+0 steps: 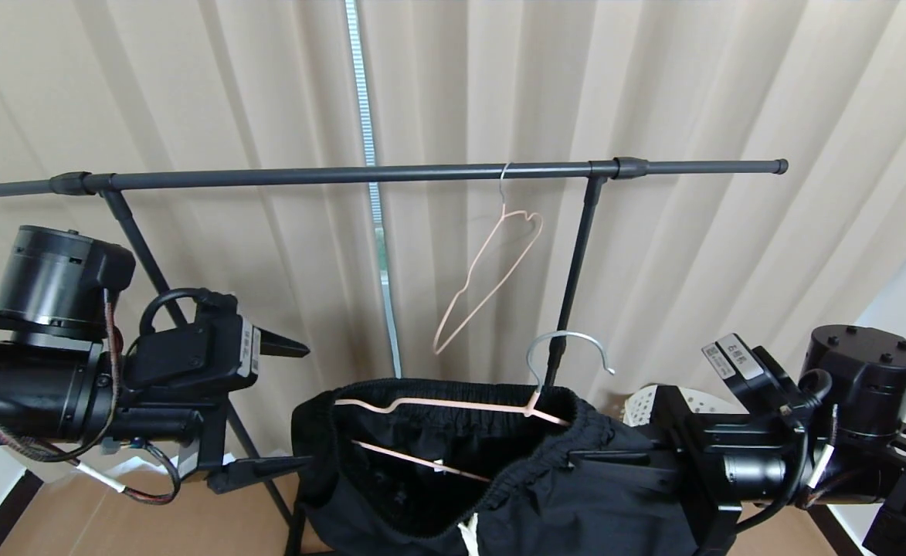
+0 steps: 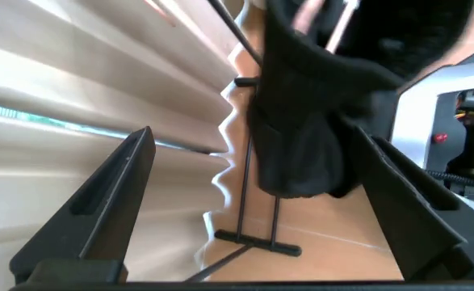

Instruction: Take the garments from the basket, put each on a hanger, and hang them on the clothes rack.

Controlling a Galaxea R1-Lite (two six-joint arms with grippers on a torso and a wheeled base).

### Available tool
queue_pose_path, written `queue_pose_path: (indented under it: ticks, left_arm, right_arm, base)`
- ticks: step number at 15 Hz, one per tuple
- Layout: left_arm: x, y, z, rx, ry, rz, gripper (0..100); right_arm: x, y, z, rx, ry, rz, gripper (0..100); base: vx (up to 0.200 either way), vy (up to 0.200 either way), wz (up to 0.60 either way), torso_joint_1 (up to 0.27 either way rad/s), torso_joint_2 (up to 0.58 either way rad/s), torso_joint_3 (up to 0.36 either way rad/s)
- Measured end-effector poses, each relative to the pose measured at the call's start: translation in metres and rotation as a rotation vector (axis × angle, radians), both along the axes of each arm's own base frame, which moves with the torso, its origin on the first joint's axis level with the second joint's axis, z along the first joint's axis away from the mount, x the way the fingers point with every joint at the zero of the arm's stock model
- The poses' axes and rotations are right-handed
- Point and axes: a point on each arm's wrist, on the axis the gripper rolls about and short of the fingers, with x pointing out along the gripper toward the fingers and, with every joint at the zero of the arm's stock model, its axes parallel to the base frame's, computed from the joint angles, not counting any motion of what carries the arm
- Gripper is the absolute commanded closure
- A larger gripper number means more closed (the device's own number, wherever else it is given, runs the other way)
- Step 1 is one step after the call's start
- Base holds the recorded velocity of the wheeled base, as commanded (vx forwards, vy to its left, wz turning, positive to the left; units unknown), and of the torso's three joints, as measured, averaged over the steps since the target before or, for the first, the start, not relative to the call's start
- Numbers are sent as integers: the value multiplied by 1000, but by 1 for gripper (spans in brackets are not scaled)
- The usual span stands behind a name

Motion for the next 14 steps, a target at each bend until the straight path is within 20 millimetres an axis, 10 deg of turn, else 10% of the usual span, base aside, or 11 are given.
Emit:
queue_pose_path:
  ticks: [14]
  left_arm:
    - [25, -58, -3, -41, 134, -31, 0]
  right_arm:
    - [-14, 8, 1, -4, -34, 58, 100]
  base:
    - [0, 0, 0, 0, 0, 0]
